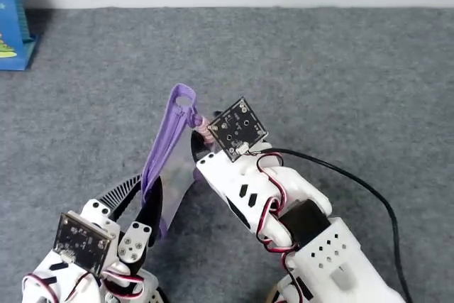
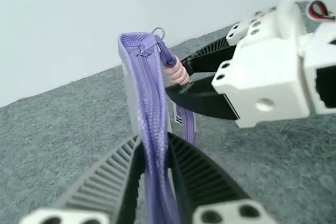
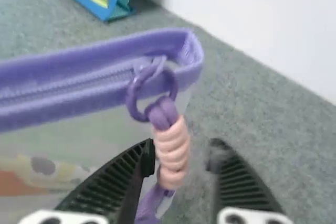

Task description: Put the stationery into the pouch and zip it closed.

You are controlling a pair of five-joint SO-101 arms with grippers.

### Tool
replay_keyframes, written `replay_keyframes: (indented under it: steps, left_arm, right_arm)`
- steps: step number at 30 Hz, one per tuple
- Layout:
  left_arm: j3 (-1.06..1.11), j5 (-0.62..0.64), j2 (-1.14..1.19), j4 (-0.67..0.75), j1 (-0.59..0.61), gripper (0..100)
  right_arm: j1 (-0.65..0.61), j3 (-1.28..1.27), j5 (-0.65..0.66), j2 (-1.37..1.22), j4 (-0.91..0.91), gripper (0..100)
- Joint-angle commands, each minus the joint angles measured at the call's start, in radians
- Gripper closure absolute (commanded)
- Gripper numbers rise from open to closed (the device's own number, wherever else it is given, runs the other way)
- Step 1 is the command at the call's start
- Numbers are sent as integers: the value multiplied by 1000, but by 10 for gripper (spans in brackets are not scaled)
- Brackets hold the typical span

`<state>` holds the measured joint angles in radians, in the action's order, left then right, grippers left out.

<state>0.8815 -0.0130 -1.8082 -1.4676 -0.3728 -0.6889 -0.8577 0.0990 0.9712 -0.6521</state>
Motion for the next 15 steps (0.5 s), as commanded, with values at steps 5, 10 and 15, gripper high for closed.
replay_keyframes:
  steps: [5,10,15]
  left_arm:
    - [-30,-2,-11,-2,-6,989]
    - [-30,-2,-11,-2,-6,989]
    - [-30,-2,-11,-2,-6,989]
  right_arm:
    - [33,63,95,-8,110,941]
    - [114,63,209,-12,160,992]
    - [278,66,238,-111,269,990]
